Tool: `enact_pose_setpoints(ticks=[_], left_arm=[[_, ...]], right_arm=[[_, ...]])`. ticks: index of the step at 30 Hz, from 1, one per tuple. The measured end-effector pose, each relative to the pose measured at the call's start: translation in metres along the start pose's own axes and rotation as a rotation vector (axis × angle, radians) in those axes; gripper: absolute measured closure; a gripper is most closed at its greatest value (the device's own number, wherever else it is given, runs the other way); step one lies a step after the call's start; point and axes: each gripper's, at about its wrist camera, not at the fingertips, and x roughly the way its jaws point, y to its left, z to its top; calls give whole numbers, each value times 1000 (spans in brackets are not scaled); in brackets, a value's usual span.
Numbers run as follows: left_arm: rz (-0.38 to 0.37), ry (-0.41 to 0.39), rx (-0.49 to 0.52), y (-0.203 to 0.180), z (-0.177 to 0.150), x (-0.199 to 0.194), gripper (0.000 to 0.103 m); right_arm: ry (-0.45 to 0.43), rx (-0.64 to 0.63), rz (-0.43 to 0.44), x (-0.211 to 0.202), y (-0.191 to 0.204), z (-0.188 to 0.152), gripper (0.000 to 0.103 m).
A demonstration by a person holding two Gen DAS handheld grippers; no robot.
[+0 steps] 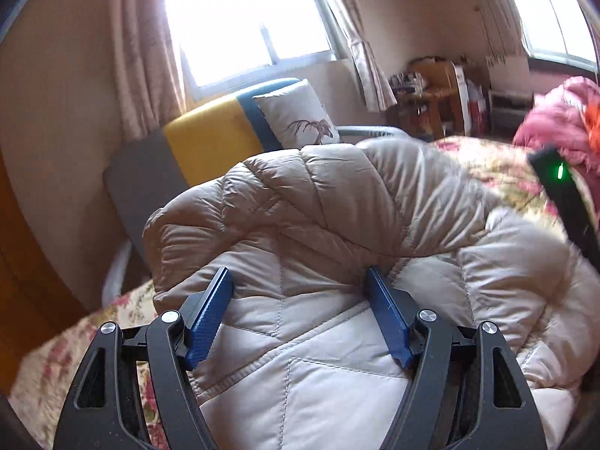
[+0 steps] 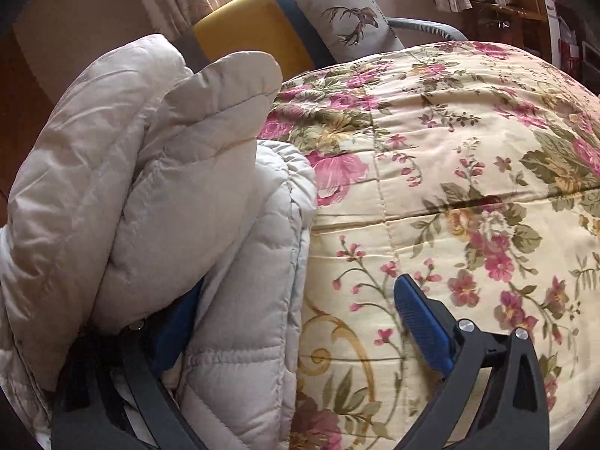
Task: Fold large clothes
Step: 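Release the jacket with the left tool and press the folded bundle down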
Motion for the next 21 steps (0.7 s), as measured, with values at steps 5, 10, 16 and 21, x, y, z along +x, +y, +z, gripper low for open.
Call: enact_pose_setpoints(ticks=[5, 10, 16, 21], left_arm=[[38, -2, 73, -21, -8, 10, 32], [82, 2, 110, -36, -7, 10, 32], [100, -32, 99, -39, -11, 3, 31], [39, -30, -4, -19, -12, -10, 15]], right_arm=[[-101, 18, -171, -49, -19, 7, 2], [-349, -27, -252, -127, 15, 25, 2], [-349, -273, -257, -109, 108, 41, 11], [-266, -277, -387, -47, 96, 45, 23]])
